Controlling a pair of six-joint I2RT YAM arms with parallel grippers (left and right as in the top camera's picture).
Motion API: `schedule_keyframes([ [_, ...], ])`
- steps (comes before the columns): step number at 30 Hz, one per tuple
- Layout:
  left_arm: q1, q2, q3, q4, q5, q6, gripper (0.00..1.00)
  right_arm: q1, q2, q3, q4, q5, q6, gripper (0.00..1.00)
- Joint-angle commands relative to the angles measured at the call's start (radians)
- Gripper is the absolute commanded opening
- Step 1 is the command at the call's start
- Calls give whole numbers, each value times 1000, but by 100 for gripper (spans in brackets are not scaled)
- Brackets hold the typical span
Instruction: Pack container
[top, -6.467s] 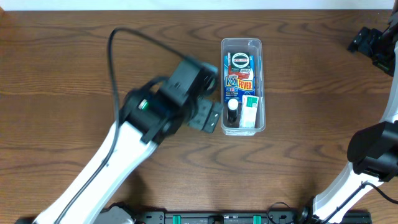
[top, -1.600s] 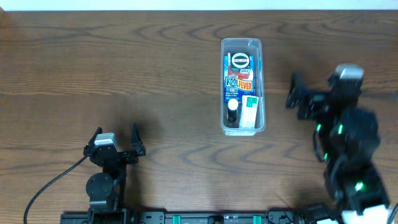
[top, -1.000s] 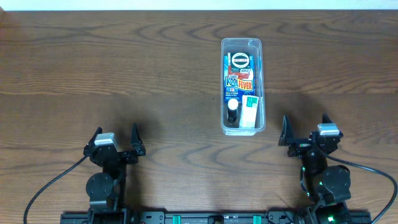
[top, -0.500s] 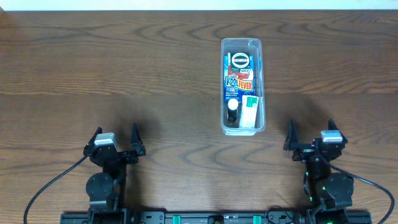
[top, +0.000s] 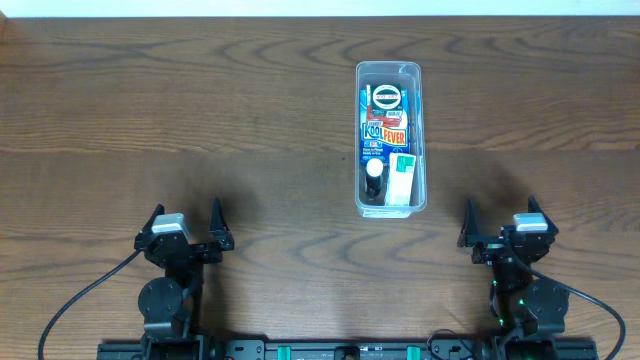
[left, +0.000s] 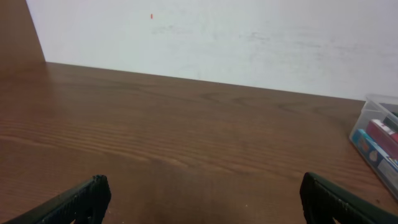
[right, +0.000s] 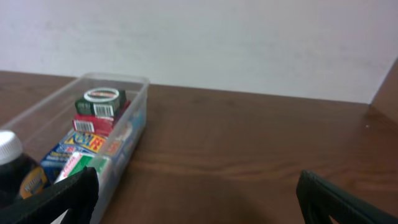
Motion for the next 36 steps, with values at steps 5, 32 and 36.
schedule_keyframes([
  [5, 5, -5, -20, -35, -12, 13, 98, -11, -8, -12, 2, -16, -27, 99],
  [32, 5, -5, -20, -35, -12, 12, 98, -11, -7, -12, 1, 6, -26, 99],
  [36, 5, -5, -20, -35, -12, 13, 98, -11, -7, -12, 1, 6, -26, 99],
])
